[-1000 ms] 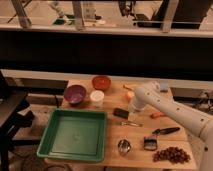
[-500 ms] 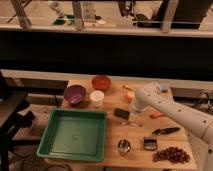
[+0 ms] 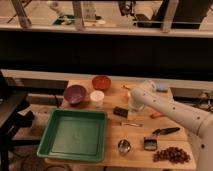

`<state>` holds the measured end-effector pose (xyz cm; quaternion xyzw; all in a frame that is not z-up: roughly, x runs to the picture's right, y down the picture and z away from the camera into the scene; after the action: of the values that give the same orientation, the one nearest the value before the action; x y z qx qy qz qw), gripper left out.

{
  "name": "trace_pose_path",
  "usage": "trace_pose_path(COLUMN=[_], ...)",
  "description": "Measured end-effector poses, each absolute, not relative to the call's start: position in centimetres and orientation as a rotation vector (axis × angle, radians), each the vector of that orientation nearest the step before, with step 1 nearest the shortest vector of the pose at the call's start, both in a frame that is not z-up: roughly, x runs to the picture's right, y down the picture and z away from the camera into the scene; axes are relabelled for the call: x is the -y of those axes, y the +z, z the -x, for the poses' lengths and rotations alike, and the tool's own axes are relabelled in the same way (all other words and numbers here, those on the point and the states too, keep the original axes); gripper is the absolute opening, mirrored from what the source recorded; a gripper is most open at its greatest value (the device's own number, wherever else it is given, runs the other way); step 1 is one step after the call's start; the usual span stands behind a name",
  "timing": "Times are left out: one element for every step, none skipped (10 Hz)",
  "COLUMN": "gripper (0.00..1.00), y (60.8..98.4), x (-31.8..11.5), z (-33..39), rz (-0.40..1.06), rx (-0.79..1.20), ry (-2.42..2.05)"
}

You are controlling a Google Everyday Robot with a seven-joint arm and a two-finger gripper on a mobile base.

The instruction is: Wipe table surface with eraser

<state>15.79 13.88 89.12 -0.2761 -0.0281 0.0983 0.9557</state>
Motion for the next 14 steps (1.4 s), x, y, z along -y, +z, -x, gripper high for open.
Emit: trace_pose_path(gripper=[0.0,0.0,0.0,0.0,0.0,0.0,0.0,0.0,0.0,0.0,0.0,0.0,0.0,0.0], y=[89.3,89.4,89.7,89.9,90.0,90.2,90.5,90.6,90.8,91.1,91.3,91.5,91.7,91.8], x=[-13.6,-13.4,-13.0,-12.9,-12.9,-13.0,-12.9,-12.8,-12.6,-12.1,-11.8,-11.3,-10.7,-10.4], z=[-15.7,-15.4,-14.3,-13.9,-14.0,-13.8,-13.2,-12.9,-12.6,-12.0,-11.8,-11.7,-11.7,-12.0], rz=[0.556,0.554,0.55,0.551,0.556,0.559,0.562,0.563,0.562,0.557,0.552,0.545,0.532,0.524], rx=[0.054,0.053,0.054,0.056,0.049,0.049,0.054,0.056,0.059,0.065,0.067,0.065,0.062,0.057], ry=[0.194,0.19,0.176,0.171,0.165,0.156,0.148,0.143,0.14,0.136,0.136,0.134,0.134,0.136])
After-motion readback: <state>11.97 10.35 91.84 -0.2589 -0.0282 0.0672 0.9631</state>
